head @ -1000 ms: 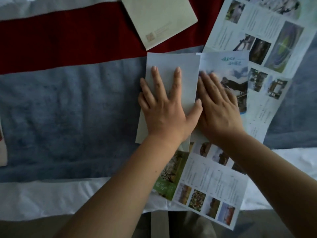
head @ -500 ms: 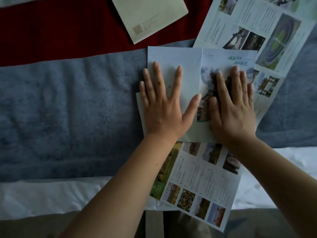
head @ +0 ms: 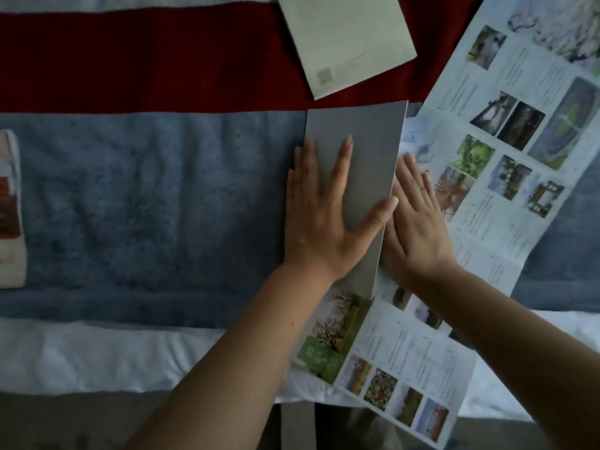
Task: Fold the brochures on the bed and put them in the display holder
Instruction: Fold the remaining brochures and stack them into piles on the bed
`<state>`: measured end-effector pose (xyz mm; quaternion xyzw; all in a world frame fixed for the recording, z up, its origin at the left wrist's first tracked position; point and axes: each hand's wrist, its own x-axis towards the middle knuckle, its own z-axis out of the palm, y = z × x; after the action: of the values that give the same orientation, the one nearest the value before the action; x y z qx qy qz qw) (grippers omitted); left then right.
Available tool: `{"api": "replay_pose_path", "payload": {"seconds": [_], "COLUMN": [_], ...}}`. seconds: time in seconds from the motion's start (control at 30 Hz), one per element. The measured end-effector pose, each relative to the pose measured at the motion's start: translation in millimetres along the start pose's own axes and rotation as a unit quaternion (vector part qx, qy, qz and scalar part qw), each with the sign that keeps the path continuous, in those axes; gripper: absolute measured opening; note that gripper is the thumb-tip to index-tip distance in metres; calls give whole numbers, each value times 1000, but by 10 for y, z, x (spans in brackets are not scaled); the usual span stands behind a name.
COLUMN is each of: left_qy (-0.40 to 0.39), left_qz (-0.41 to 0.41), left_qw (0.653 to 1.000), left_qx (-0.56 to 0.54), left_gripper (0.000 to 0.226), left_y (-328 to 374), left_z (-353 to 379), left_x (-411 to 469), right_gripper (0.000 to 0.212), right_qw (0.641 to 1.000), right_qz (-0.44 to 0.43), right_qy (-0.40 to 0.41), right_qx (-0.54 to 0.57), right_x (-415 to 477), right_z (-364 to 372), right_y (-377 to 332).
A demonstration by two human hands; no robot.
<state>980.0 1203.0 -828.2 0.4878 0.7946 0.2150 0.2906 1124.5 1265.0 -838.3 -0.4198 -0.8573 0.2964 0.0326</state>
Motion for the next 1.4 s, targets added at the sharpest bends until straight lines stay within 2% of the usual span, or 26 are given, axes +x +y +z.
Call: {"api": "replay_pose_path", "payload": {"seconds": [0.1,0.17,0.23,0.27,0.37,0.43,0.53,0.63,0.73,0.87,1.0,1.13,1.2,1.4], "left_qy": [-40,-57,-41,-12,99,133,115,65,61,95,139,194,208,264], "left_qz": [7,22,45,54,90,105,85,34,11,-40,-24,-12,-19,-57], "left_qw": [991,970,949,951,972,982,988,990,981,980,985,981,978,962], "left_qx": [-125,-237,-310,-303,-194,-88,51,118,182,167,100,15,-5,35], "left_gripper": [98,87,72,66,57,60,63,60,57,58,56,46,50,55], "left_y": [-130,-175,-194,-234,-531,-855,-1368,-1617,-1610,-1510,-1602,-1913,-2082,-2722], "left_z": [-214,-429,-703,-844,-1188,-1335,-1366,-1172,-965,-881,-951,-1275,-1483,-2237], "left_x": [-19,-38,-82,-107,-165,-194,-238,-300,-330,-322,-326,-344,-391,-627], "right_gripper": [63,63,66,66,66,67,69,69,67,66,66,66,66,69], "right_qw": [998,997,996,995,995,998,987,982,981,981,988,993,993,988], "right_qz": [-19,-21,-35,-43,-53,-53,-66,-59,-43,-25,-10,-29,-45,-108], "right_qy": [4,7,8,5,-15,-38,-73,-72,-59,-44,-17,-37,-45,-89], "right_qx": [57,76,81,87,78,12,-129,-164,-183,-187,-154,-112,-103,-69], "right_x": [102,175,244,281,397,460,492,486,488,494,561,680,760,1044], "right_z": [64,112,173,220,394,552,794,954,1037,1096,1214,1383,1494,1919], "right_y": [-260,-465,-679,-785,-1087,-1229,-1351,-1455,-1503,-1543,-1724,-2056,-2280,-3237]}}
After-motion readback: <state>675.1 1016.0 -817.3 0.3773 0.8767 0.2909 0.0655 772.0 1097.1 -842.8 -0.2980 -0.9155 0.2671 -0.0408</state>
